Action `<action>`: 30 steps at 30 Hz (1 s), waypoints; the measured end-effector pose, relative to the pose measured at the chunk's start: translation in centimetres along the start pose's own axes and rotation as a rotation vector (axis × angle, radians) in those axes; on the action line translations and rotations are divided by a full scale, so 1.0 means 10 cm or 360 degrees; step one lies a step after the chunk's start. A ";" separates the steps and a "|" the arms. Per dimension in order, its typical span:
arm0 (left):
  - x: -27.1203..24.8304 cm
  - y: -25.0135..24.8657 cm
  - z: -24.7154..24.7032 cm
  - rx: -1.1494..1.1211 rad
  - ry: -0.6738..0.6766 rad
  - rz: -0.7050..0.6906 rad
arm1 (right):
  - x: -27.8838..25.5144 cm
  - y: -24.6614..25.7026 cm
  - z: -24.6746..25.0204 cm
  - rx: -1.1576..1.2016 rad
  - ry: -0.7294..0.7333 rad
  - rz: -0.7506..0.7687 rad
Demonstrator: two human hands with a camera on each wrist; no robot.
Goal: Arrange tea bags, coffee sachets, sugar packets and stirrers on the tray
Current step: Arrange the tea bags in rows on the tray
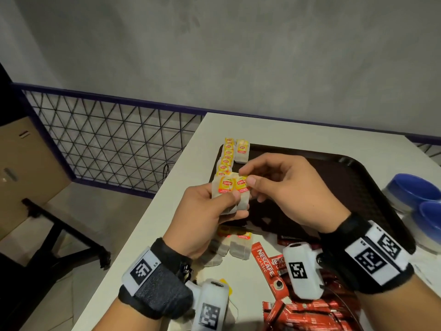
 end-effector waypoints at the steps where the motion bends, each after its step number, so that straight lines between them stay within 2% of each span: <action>1: 0.00 0.00 0.00 -0.0007 0.0016 0.0007 | 0.00 -0.02 0.00 0.0031 -0.0023 -0.0003; 14: -0.02 0.02 -0.02 -0.0075 0.0149 0.0151 | -0.04 -0.07 0.02 0.0205 -0.0143 -0.0099; 21: 0.00 0.03 -0.03 -0.0026 0.0157 0.0079 | -0.03 -0.12 0.05 0.0129 -0.0118 -0.0155; 27: 0.01 0.04 -0.04 -0.0044 0.0196 0.0032 | -0.03 -0.13 0.07 0.0221 -0.0146 -0.0204; 30: 0.02 0.05 -0.01 0.0018 0.0151 0.0012 | -0.04 -0.13 0.07 0.0267 -0.0151 -0.0225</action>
Point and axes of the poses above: each hand's wrist, its own x-axis towards the middle knuckle, its own z-axis out of the back of the hand, y = z × x, the point moved 3 cm from there along x, towards the middle knuckle, and after that the axes turned 3 degrees about -x, right-handed, at the moved point
